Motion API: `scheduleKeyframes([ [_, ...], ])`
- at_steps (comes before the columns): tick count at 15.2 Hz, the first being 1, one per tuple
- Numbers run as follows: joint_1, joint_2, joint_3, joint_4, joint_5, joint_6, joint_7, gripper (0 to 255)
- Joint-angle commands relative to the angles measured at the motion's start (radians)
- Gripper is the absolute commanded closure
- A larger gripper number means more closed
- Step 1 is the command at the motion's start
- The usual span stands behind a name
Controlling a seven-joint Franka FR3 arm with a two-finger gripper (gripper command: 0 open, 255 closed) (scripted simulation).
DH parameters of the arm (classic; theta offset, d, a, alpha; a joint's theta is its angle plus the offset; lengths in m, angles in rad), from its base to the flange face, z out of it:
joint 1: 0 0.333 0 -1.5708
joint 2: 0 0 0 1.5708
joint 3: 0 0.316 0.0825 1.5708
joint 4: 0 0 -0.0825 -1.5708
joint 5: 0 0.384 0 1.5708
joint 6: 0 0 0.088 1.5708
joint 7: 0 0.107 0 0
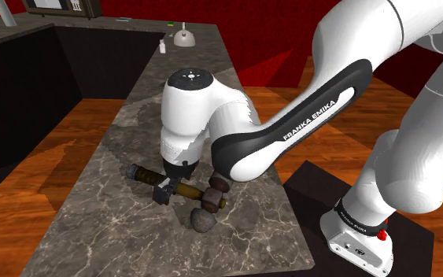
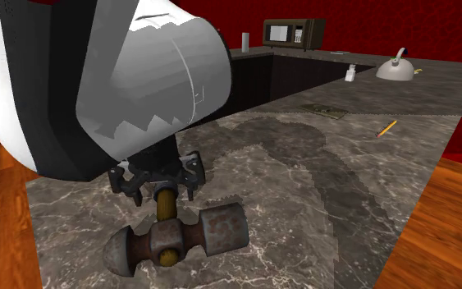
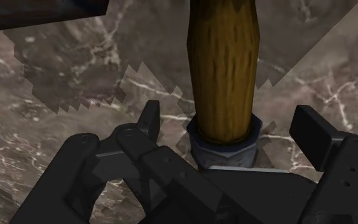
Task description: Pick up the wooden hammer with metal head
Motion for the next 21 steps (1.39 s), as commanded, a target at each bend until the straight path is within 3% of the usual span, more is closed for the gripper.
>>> scheduleKeyframes([
  [1,0.0,0.008,-0.001,-0.002,-0.008,0.009,0.006,0],
  [2,0.001,0.009,-0.001,0.0,-0.01,0.008,0.008,255],
  [11,0.0,0.008,-0.001,-0.002,-0.008,0.009,0.006,255],
  [21,-0.004,-0.08,0.003,0.053,0.083,-0.114,-0.067,255],
])
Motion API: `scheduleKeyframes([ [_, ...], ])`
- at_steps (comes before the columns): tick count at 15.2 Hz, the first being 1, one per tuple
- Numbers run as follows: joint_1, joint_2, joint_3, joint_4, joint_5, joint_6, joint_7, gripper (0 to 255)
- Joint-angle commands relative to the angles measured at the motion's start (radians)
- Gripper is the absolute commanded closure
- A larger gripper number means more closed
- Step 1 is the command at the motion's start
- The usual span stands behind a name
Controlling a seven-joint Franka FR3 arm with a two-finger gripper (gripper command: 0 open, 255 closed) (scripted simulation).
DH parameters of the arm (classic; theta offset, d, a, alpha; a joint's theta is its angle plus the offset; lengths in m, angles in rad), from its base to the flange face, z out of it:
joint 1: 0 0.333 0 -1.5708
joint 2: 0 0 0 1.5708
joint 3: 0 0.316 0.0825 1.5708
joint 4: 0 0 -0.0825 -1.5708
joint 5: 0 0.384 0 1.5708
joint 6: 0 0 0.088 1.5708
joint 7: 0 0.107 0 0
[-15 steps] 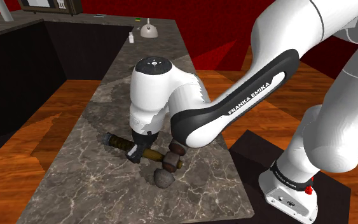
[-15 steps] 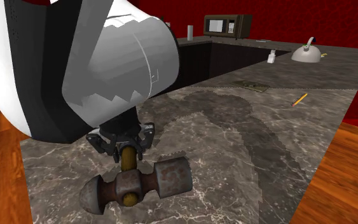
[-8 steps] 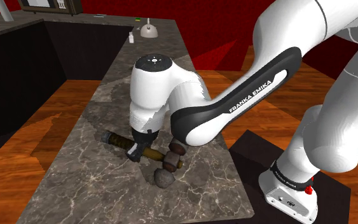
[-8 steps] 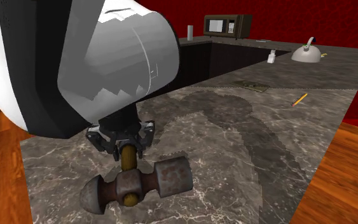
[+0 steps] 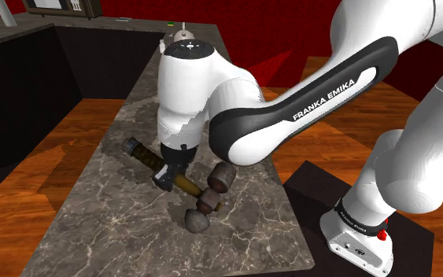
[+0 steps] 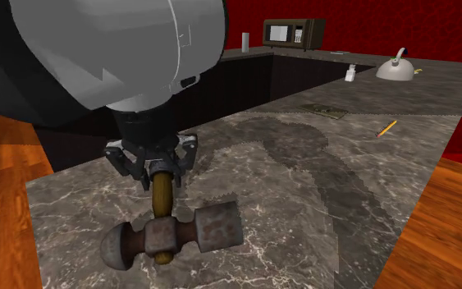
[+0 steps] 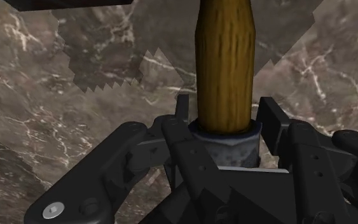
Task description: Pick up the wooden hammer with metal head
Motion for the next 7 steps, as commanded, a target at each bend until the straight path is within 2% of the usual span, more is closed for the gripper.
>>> scheduleKeyframes([
  [1,-0.001,-0.017,-0.001,0.012,0.016,-0.025,-0.014,255],
  [7,0.0,-0.045,-0.004,0.043,0.041,-0.078,-0.036,255],
])
